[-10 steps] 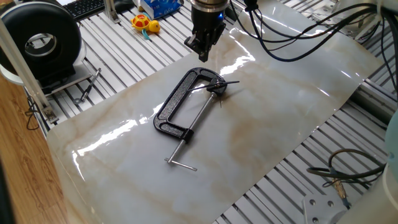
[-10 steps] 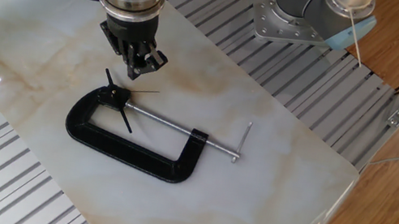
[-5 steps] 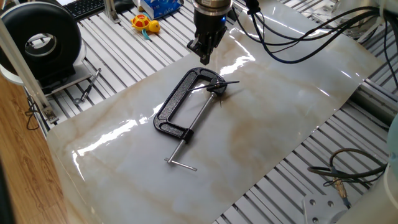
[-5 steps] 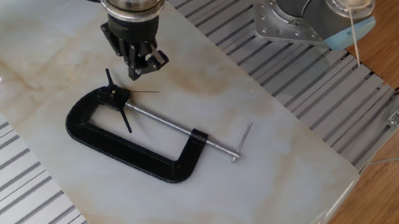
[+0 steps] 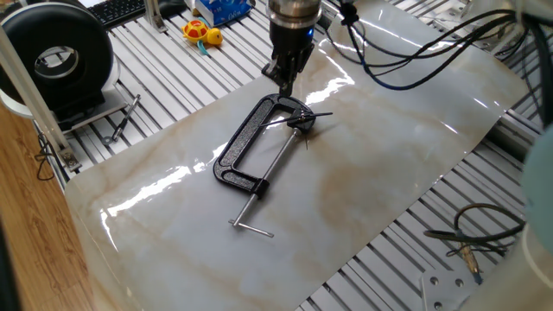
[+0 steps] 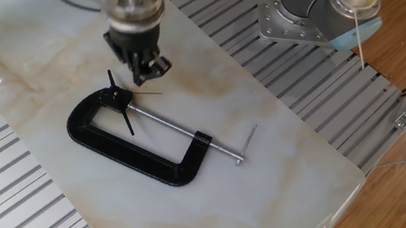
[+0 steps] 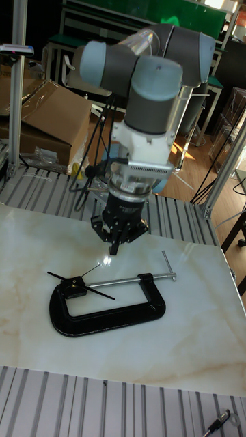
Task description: Turn the hands of a clock
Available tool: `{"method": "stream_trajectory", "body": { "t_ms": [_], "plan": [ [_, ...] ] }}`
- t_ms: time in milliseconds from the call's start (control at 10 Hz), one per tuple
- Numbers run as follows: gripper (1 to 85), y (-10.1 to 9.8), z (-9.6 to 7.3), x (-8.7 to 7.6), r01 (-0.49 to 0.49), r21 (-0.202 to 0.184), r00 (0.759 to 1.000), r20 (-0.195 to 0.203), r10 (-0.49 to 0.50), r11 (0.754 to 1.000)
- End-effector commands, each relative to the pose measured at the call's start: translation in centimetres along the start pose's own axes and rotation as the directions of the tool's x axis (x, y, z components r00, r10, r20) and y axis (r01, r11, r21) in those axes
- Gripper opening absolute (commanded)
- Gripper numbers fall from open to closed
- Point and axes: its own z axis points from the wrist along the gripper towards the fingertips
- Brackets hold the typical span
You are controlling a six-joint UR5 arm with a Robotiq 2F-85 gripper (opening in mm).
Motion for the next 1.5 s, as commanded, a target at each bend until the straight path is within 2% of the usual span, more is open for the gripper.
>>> {"method": "stream_trajectory", "body": {
  "t_ms": [0,100,300,400,500,600,800,900,1000,1100,1200,1400],
  "plan": [
    [4.0,0.1,2.7,-0.7,-0.003,-0.028,1.0,-0.018,0.002,1.0],
    [3.7,0.5,2.6,-0.5,-0.015,-0.041,1.0,-0.024,0.014,0.999],
    [2.0,0.1,2.6,-0.2,-0.018,-0.026,0.999,-0.034,0.017,0.999],
    [2.0,0.2,3.7,-0.8,-0.017,-0.026,0.999,-0.032,0.016,1.0],
    [2.0,-0.1,5.6,-1.8,-0.014,-0.006,1.0,-0.023,0.014,1.0],
    [2.0,0.0,7.0,-2.7,-0.012,-0.003,1.0,-0.01,0.012,1.0],
    [2.0,0.4,7.4,-2.9,-0.027,-0.013,1.0,-0.003,0.027,1.0],
    [1.7,0.2,7.4,-2.7,-0.027,-0.003,1.0,-0.01,0.027,1.0],
    [1.3,0.4,7.6,-3.0,-0.024,-0.015,1.0,-0.003,0.024,1.0],
    [1.3,1.0,8.9,-3.4,-0.029,-0.029,1.0,0.008,0.029,0.999],
    [1.3,0.7,9.5,-3.2,-0.036,-0.014,0.999,0.004,0.036,0.999],
    [1.3,1.1,9.3,-3.2,-0.045,-0.032,0.999,0.004,0.046,0.998]
  ]
}}
